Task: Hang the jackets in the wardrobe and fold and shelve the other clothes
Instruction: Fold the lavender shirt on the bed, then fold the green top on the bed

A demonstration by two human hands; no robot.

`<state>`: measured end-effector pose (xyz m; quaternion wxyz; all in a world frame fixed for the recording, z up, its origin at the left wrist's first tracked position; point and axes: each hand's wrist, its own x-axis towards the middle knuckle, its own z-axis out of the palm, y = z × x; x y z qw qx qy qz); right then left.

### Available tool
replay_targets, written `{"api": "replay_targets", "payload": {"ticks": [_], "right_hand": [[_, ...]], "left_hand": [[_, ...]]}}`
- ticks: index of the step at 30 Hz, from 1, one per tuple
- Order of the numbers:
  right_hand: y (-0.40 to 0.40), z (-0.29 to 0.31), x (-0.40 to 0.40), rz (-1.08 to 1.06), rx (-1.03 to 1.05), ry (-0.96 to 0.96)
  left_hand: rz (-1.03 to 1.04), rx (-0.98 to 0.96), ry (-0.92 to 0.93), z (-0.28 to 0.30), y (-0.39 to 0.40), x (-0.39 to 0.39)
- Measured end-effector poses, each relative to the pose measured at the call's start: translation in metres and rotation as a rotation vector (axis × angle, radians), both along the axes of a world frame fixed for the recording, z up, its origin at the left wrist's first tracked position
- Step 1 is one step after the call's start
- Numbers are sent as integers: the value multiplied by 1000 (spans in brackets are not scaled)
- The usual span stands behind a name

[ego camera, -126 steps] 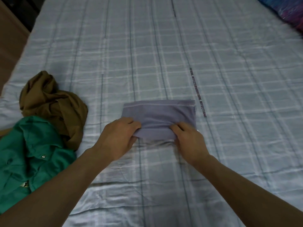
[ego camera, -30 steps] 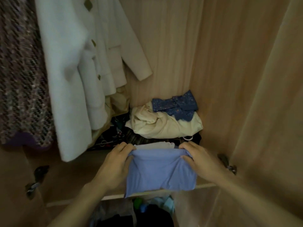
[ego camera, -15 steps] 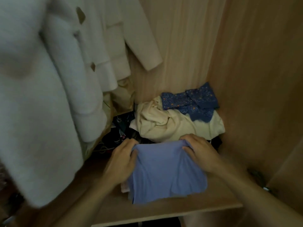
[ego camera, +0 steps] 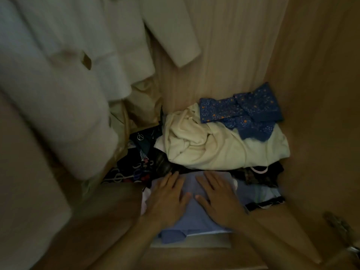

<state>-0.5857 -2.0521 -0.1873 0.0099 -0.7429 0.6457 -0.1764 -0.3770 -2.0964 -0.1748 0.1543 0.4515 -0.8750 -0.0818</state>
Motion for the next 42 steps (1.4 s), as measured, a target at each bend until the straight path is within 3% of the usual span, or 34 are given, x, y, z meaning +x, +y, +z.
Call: {"api": "replay_targets", "payload": {"ticks": [4, 10, 14, 21, 29, 32, 35, 42], "right_hand": [[3, -25, -7, -46, -8, -88], [4, -15, -2, -74, -2, -51], [14, -14, 13, -119, -55, -54], [15, -35, 5, -110, -61, -70], [30, 0, 9, -99, -5, -106], [53, 29, 7, -216, -86, -72], [92, 55, 4, -311, -138, -90], [222, 86, 13, -585, -17, 90]], "left_hand": [[13, -1, 16, -38, 0, 6], [26, 24, -6, -25, 1, 5], [26, -94, -48, -15, 10, 2], [31, -6, 68, -38, 7, 7], [7, 37, 53, -1, 17, 5], [-63, -112, 185, 38, 31, -2], [-215, -9, 294, 61, 51, -17], [-569, -26, 369, 43, 106, -53]]}}
